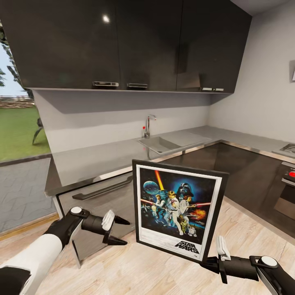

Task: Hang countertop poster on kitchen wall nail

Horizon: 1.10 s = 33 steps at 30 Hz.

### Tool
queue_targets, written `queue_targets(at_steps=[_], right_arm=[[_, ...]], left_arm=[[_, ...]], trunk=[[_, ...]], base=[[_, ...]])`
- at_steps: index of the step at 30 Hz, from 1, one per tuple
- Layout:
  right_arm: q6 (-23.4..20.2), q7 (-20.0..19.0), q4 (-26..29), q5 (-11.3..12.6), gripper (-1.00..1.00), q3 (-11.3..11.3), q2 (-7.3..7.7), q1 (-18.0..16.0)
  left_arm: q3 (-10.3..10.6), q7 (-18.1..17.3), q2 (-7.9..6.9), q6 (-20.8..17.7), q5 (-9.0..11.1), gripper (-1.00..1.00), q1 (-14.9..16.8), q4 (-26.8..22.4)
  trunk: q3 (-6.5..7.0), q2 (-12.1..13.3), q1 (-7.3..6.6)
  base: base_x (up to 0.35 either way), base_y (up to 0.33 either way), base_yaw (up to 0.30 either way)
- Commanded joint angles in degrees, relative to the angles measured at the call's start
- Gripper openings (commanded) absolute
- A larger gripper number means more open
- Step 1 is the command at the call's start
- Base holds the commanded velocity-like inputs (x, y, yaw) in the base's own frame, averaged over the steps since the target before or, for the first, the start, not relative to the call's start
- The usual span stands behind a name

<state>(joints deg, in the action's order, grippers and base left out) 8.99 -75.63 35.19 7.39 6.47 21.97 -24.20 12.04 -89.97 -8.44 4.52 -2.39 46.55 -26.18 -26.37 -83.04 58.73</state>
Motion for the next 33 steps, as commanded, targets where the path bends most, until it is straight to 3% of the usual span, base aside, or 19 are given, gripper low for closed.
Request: queue_targets(at_steps=[1,5,7,8,11,15,20,22,24,25,27,33], right_arm=[[0.42,0.04,-0.05,0.43,-1.00,0.39,0.09,-0.06],[0.42,0.04,-0.04,0.46,-1.00,0.39,0.09,-0.06],[0.42,0.04,-0.04,0.45,-1.00,0.39,0.09,-0.06],[0.42,0.04,-0.04,0.46,-1.00,0.39,0.09,-0.06],[0.42,0.04,-0.04,0.48,-1.00,0.39,0.09,-0.06],[0.48,0.08,-0.04,0.51,-1.00,0.37,0.09,-0.06],[0.57,0.20,-0.01,0.52,-1.00,0.32,0.09,-0.06],[0.55,0.32,0.09,0.52,-1.00,0.31,0.09,-0.06],[0.51,0.36,0.11,0.66,-1.00,0.27,0.09,-0.06],[0.34,0.37,1.91,0.87,-1.00,0.24,-0.23,-0.06],[0.08,0.52,4.41,1.03,-1.00,0.23,-1.26,-0.06],[-0.16,1.76,6.80,0.67,-1.00,0.21,-3.65,-0.06]], left_arm=[[0.11,-0.03,-0.64,0.94,0.02,1.00,0.04,0.66],[0.09,-0.03,-3.35,4.57,0.90,1.00,0.03,3.82],[0.09,-0.03,-4.70,6.90,2.53,1.00,0.03,6.96],[0.09,-0.03,-5.91,9.65,4.53,1.00,0.03,11.41],[0.09,-0.03,-7.88,16.03,8.07,1.00,0.03,19.49],[0.09,-0.03,-9.85,20.70,11.19,1.00,-0.25,23.16],[0.09,0.45,-11.65,23.42,15.53,1.00,-4.99,24.58],[0.09,3.37,-12.79,27.13,20.69,1.00,-9.05,24.83],[0.09,4.10,-13.11,29.00,24.18,1.00,-11.54,24.89],[0.09,4.52,-13.73,30.15,29.60,1.00,-14.77,24.92],[0.09,4.77,-14.55,30.90,35.07,1.00,-17.84,24.94],[0.09,5.03,-15.29,31.38,42.22,1.00,-22.64,24.98]], trunk=[[-0.06,-0.04,0.00],[-0.06,-0.04,0.00],[-0.06,-0.04,0.00],[-0.06,-0.04,0.00],[-0.06,-0.04,0.00],[-0.06,-0.04,0.00],[-0.06,-0.04,0.00],[-0.06,-0.04,0.00],[-0.06,-0.04,0.00],[-0.06,-0.04,0.00],[-0.06,-0.04,0.00],[-0.06,-0.04,0.00]], base=[[0.000,0.000,0.000],[0.000,0.000,0.000],[0.000,0.000,0.000],[0.000,0.000,0.000],[0.000,0.000,0.000],[0.000,0.000,0.000],[0.000,0.000,0.000],[0.000,0.000,0.000],[0.000,0.000,0.000],[0.000,0.000,0.000],[0.000,0.000,0.000],[0.000,0.000,0.000]])
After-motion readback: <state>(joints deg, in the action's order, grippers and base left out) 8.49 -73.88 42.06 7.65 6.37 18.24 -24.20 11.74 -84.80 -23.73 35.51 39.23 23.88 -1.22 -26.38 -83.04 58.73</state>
